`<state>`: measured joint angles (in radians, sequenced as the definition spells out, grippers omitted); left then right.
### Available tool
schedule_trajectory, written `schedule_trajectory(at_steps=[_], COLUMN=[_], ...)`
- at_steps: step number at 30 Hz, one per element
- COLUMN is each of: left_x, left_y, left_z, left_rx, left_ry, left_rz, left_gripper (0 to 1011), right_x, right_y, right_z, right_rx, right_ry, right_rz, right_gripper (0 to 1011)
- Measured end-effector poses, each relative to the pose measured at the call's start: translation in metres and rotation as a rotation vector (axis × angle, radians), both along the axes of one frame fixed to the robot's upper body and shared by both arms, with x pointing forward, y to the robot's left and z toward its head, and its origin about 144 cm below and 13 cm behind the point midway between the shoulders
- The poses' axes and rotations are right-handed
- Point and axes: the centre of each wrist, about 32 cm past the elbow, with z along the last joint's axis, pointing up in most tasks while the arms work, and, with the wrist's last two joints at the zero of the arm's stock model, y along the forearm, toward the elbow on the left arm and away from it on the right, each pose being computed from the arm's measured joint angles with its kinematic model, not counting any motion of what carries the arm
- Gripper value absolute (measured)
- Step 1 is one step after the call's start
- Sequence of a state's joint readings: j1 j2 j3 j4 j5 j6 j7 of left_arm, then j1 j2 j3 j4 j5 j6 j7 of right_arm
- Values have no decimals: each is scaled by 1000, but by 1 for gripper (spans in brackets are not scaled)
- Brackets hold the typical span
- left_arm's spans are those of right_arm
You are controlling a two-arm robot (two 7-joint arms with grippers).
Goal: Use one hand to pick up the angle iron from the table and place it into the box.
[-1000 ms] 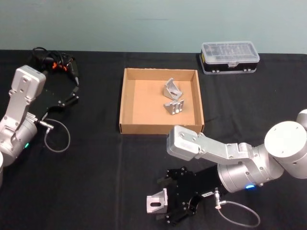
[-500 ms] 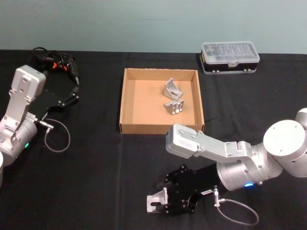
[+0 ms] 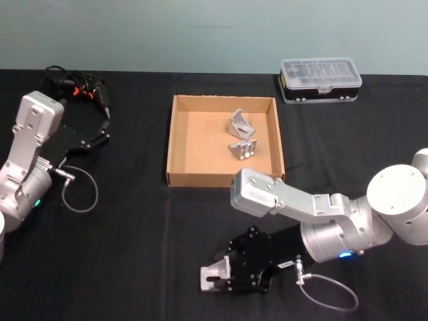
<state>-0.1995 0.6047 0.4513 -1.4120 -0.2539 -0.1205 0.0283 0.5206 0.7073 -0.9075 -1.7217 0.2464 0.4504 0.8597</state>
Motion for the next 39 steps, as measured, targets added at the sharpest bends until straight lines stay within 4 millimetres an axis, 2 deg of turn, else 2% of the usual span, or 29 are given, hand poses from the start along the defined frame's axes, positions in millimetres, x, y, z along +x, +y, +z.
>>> schedule_trajectory(at_steps=[5,13,16,23,30,39], left_x=[0,0,0,0,0,0], left_y=[0,0,0,0,0,0], left_z=[0,0,0,0,0,0], left_rx=[0,0,0,0,0,0], left_ry=[0,0,0,0,0,0], left_rz=[0,0,0,0,0,0], left_gripper=[1000,1000,1000,1000,1000,1000], right_x=[-1,0,3,12,26,55], right_y=[1,-3,-8,-15,-14,-3], right_z=[14,47,62,77,76,59], right_rx=[56,161,199,256,303,277], right_ry=[-24,-116,-172,-268,-329,-343], right_rz=[-1,-45,-91,-214,-345,-443], right_gripper=[469,469,469,469,469,469])
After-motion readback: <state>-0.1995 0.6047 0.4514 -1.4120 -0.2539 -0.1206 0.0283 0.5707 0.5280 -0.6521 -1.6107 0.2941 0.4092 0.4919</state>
